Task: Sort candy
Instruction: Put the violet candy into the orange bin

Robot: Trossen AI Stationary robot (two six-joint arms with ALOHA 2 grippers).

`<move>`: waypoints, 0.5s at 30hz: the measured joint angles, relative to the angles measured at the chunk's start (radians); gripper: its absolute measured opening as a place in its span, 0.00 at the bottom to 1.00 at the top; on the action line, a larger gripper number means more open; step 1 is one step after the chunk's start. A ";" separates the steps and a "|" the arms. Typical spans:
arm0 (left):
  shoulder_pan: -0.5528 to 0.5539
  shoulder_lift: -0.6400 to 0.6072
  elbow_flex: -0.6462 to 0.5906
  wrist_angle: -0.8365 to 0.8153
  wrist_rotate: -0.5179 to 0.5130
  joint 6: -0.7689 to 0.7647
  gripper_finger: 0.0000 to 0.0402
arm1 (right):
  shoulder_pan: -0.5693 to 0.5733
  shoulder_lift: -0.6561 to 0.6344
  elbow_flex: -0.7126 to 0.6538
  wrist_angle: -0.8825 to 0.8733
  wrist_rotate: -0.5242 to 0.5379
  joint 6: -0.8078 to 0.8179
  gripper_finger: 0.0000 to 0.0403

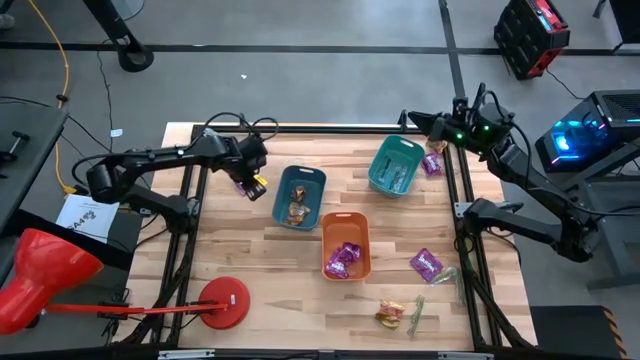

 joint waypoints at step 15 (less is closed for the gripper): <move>0.120 0.049 -0.015 -0.052 -0.091 -0.036 0.63 | 0.035 0.087 0.000 0.004 -0.081 -0.013 0.44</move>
